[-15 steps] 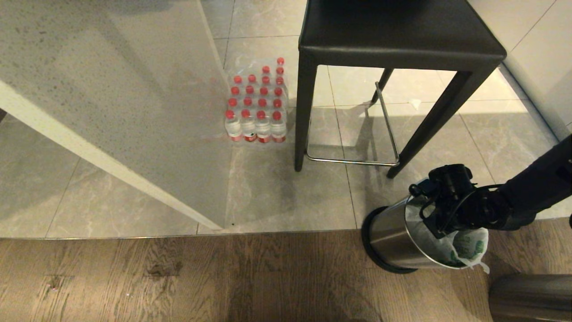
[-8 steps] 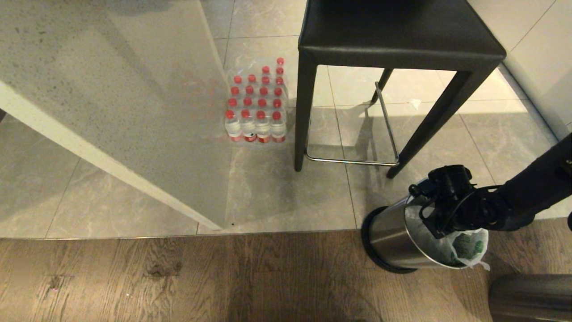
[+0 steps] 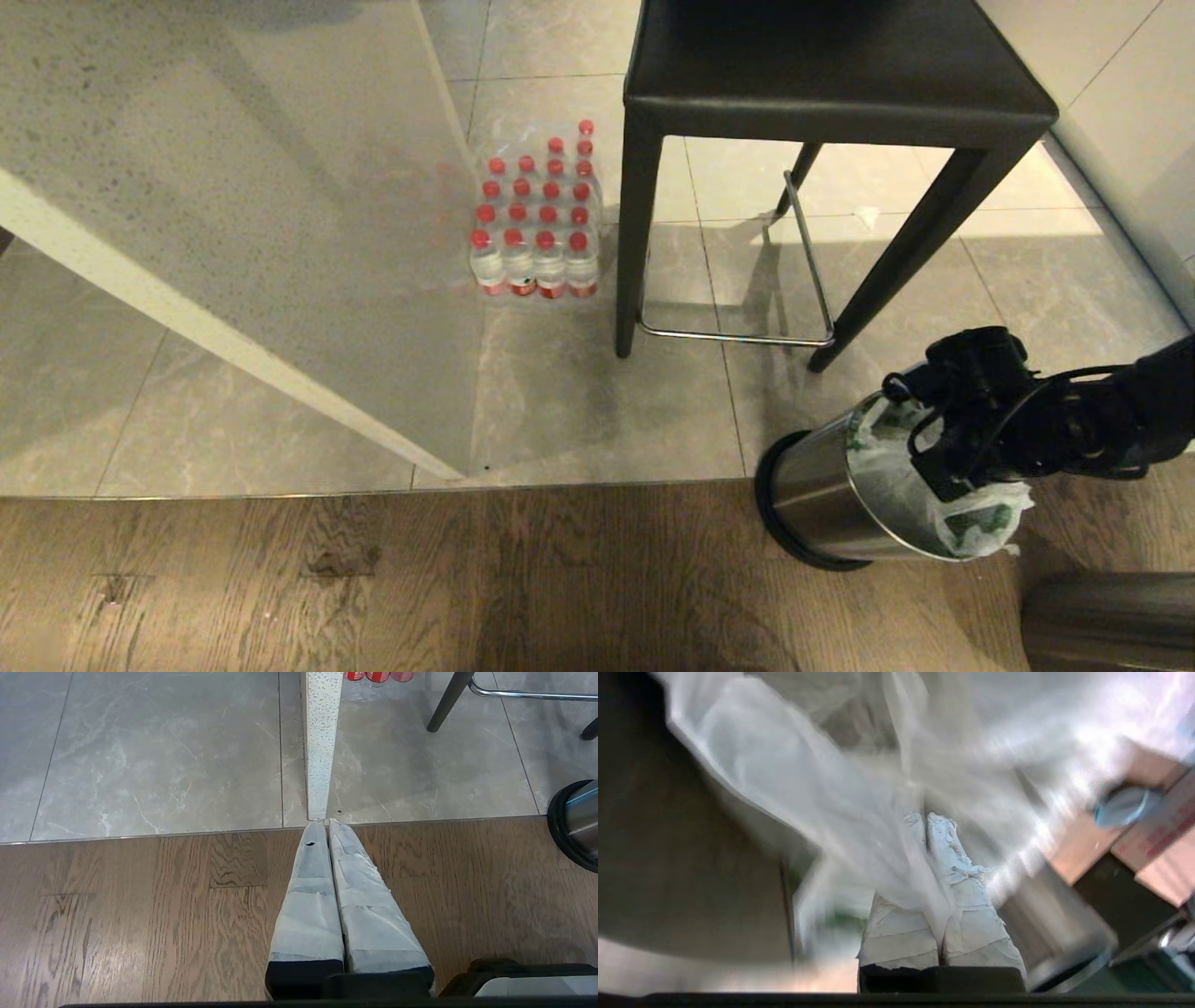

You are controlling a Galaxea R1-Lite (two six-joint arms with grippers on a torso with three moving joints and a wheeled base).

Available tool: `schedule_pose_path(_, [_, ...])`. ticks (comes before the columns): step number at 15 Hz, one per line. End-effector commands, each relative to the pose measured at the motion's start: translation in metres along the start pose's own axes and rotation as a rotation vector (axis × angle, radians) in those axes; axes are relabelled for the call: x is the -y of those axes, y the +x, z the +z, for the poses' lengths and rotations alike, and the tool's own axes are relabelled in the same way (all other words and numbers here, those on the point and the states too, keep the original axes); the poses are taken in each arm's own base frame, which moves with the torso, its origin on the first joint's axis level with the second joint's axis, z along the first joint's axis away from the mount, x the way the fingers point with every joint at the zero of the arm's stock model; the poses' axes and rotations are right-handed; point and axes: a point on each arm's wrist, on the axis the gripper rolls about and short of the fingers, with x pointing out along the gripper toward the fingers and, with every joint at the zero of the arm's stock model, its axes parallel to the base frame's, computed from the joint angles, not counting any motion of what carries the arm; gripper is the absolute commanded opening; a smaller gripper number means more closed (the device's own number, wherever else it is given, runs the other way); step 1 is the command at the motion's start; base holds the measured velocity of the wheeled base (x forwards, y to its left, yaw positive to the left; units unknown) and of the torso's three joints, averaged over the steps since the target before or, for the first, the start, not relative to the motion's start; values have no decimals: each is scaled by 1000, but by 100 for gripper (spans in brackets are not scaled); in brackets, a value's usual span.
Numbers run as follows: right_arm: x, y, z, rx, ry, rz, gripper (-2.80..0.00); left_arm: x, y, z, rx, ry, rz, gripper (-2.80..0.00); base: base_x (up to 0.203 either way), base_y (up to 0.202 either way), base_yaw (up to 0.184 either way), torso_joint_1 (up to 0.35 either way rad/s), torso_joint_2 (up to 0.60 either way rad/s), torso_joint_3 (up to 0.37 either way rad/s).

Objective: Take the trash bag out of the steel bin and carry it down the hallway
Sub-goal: Pick up the trash bag

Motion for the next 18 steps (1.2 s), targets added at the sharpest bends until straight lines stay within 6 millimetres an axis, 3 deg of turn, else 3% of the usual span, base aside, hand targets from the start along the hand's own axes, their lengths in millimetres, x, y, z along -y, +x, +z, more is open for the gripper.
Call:
schedule_pose_path(1, [23, -57, -5, 61, 62, -5, -280, 0, 0, 0, 0, 0, 0, -280, 0, 0, 0, 0, 0, 0])
schedule_pose_path(6, [46, -141, -38, 120, 204, 50, -280, 0, 0, 0, 0, 0, 0, -280, 0, 0, 0, 0, 0, 0])
schedule_pose_path(11, [61, -205, -74, 242, 240, 103, -280, 0, 0, 0, 0, 0, 0, -280, 0, 0, 0, 0, 0, 0])
schedule_pose_path(18, [76, -267, -135, 446, 360, 127, -280, 0, 0, 0, 0, 0, 0, -280, 0, 0, 0, 0, 0, 0])
